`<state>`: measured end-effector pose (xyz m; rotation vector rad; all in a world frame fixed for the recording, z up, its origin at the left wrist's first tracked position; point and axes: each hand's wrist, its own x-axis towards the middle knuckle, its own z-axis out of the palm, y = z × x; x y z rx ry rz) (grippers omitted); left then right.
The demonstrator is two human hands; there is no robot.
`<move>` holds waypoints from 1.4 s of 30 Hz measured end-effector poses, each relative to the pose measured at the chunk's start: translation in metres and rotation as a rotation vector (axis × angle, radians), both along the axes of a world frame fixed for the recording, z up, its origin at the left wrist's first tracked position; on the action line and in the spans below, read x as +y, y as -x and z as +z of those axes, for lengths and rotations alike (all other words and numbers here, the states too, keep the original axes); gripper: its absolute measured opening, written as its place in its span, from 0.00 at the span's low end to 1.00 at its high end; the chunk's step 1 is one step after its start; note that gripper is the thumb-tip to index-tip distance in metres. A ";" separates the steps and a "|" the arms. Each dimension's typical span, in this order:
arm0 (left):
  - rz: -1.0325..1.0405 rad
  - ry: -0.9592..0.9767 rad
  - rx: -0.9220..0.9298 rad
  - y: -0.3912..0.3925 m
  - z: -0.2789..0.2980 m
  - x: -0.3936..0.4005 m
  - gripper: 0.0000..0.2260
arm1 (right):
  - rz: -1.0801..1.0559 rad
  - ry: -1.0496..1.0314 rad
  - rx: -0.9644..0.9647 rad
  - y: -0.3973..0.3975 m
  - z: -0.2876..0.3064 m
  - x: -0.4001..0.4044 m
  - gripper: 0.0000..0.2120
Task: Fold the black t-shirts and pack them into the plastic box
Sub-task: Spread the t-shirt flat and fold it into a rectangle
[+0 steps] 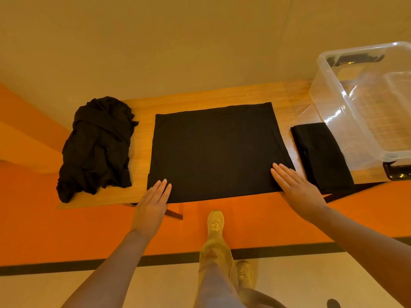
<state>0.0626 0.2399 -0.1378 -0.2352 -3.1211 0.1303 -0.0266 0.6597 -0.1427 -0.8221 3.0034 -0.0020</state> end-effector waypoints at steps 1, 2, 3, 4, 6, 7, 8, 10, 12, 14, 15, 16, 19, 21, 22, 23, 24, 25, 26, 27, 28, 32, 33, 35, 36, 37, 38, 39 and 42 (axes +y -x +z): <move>-0.018 0.014 0.017 -0.003 -0.001 -0.003 0.32 | 0.021 0.006 0.031 -0.002 0.002 0.001 0.39; -0.037 0.019 0.039 -0.007 0.000 -0.006 0.32 | 0.046 0.013 0.063 -0.005 0.004 0.004 0.40; -0.052 0.017 0.060 -0.010 0.000 -0.008 0.31 | 0.073 0.017 0.086 -0.008 0.005 0.007 0.40; -0.061 0.012 0.080 -0.013 0.001 -0.009 0.29 | 0.094 0.020 0.100 -0.012 0.007 0.009 0.40; -0.071 0.004 0.094 -0.017 0.004 -0.010 0.28 | 0.118 0.037 0.107 -0.019 0.007 0.014 0.38; -0.072 -0.001 0.096 -0.019 0.006 -0.010 0.27 | 0.120 0.051 0.107 -0.023 0.006 0.015 0.36; -0.071 -0.010 0.101 -0.021 0.007 -0.010 0.26 | 0.123 0.066 0.098 -0.026 0.007 0.016 0.34; -0.058 -0.040 0.109 -0.024 0.009 -0.011 0.24 | 0.129 0.110 0.087 -0.030 0.009 0.019 0.29; -0.021 -0.085 0.129 -0.028 0.012 -0.014 0.21 | 0.148 0.144 0.090 -0.033 0.014 0.024 0.26; 0.003 -0.121 0.162 -0.031 0.016 -0.018 0.19 | 0.169 0.171 0.080 -0.034 0.020 0.030 0.25; 0.004 -0.125 0.180 -0.034 0.018 -0.020 0.17 | 0.171 0.185 0.079 -0.036 0.023 0.032 0.25; 0.005 -0.125 0.198 -0.036 0.020 -0.022 0.16 | 0.164 0.198 0.078 -0.037 0.025 0.035 0.24; 0.042 -0.140 0.250 -0.041 0.025 -0.029 0.07 | 0.141 0.235 0.070 -0.038 0.030 0.042 0.21; 0.053 -0.153 0.257 -0.043 0.027 -0.032 0.07 | 0.151 0.247 0.087 -0.037 0.032 0.047 0.13; 0.055 -0.165 0.259 -0.043 0.028 -0.033 0.07 | 0.151 0.262 0.084 -0.037 0.034 0.050 0.12; 0.061 -0.183 0.265 -0.043 0.030 -0.034 0.07 | 0.153 0.276 0.071 -0.036 0.036 0.052 0.15; 0.073 -0.209 0.271 -0.043 0.033 -0.035 0.07 | 0.146 0.289 0.064 -0.035 0.038 0.054 0.17; 0.094 -0.242 0.277 -0.041 0.036 -0.035 0.07 | 0.120 0.303 0.049 -0.034 0.040 0.057 0.15; 0.122 -0.280 0.278 -0.038 0.038 -0.036 0.07 | 0.097 0.318 0.035 -0.033 0.043 0.058 0.14; 0.154 -0.320 0.279 -0.035 0.042 -0.036 0.08 | 0.075 0.337 0.021 -0.032 0.046 0.059 0.14; 0.183 -0.361 0.279 -0.031 0.045 -0.036 0.09 | 0.055 0.362 0.010 -0.031 0.048 0.059 0.16; 0.256 -0.487 0.296 -0.014 0.064 -0.033 0.09 | -0.044 0.478 -0.013 -0.020 0.064 0.054 0.18; 0.261 -0.507 0.309 -0.009 0.069 -0.032 0.09 | -0.084 0.493 -0.020 -0.016 0.067 0.052 0.14; 0.308 -0.564 0.333 0.002 0.079 -0.029 0.08 | -0.149 0.515 -0.056 -0.007 0.072 0.050 0.12; 0.354 -0.604 0.336 0.008 0.081 -0.029 0.08 | -0.167 0.534 -0.080 -0.002 0.074 0.048 0.13; 0.405 -0.647 0.333 0.014 0.084 -0.028 0.08 | -0.188 0.561 -0.099 0.002 0.076 0.046 0.13; 0.451 -0.691 0.325 0.021 0.085 -0.028 0.08 | -0.215 0.597 -0.107 0.007 0.078 0.044 0.13; 0.483 -0.731 0.316 0.027 0.086 -0.028 0.09 | -0.250 0.640 -0.110 0.013 0.081 0.041 0.12; 0.535 -0.827 0.311 0.046 0.092 -0.026 0.09 | -0.380 0.811 -0.132 0.029 0.090 0.031 0.11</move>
